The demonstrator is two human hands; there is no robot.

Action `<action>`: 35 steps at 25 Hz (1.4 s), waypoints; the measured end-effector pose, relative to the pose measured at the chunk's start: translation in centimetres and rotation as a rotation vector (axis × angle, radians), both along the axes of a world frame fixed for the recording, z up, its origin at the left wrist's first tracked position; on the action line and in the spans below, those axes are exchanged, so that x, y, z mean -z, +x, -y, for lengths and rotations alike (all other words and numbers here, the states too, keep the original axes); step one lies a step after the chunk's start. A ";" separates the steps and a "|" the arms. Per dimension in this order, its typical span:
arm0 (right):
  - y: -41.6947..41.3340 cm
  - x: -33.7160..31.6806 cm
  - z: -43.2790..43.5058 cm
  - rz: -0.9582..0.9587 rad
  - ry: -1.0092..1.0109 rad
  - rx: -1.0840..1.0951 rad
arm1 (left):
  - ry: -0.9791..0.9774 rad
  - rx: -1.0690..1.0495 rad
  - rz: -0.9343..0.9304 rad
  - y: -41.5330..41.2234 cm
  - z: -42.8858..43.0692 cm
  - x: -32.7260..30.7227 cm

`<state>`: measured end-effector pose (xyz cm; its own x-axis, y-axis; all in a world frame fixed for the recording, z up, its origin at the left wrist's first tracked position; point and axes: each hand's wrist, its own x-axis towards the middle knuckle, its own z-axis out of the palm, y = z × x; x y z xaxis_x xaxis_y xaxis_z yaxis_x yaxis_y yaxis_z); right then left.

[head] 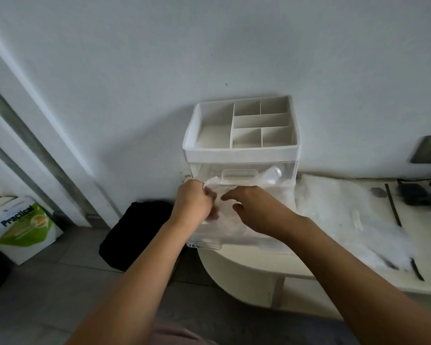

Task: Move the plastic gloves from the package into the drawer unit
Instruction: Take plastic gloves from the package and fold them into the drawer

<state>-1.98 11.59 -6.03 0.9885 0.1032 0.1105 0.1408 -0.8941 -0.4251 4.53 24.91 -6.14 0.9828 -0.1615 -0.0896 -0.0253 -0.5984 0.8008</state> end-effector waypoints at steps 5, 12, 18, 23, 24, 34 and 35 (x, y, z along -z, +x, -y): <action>0.7 0.9 -0.1 -0.201 -0.189 0.013 | 0.272 0.044 0.215 -0.1 0.0 -0.1; 0.9 1.5 -0.6 -0.191 -0.195 0.014 | 0.414 0.172 0.598 -2.9 1.3 -2.2; 0.5 2.2 -0.2 -0.176 -0.232 0.037 | 0.709 0.464 0.141 -1.2 1.5 1.0; 0.5 2.2 0.7 -0.418 -0.150 0.202 | 0.754 0.495 0.033 -0.8 1.9 1.3; 0.7 2.1 0.7 -0.442 -0.154 0.255 | 0.728 0.494 0.008 -0.6 1.9 1.4; 2.0 1.8 1.5 -0.600 -0.290 0.260 | 0.758 0.518 -0.023 0.4 2.1 2.4; 1.6 1.1 1.6 -0.590 -0.284 0.235 | 0.772 0.512 -0.029 0.4 2.1 2.5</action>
<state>-0.42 10.00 -7.17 0.8746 -0.1752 -0.4521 -0.2526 -0.9605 -0.1164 4.95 22.78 -8.66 0.8037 -0.4606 -0.3767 -0.4200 -0.8876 0.1892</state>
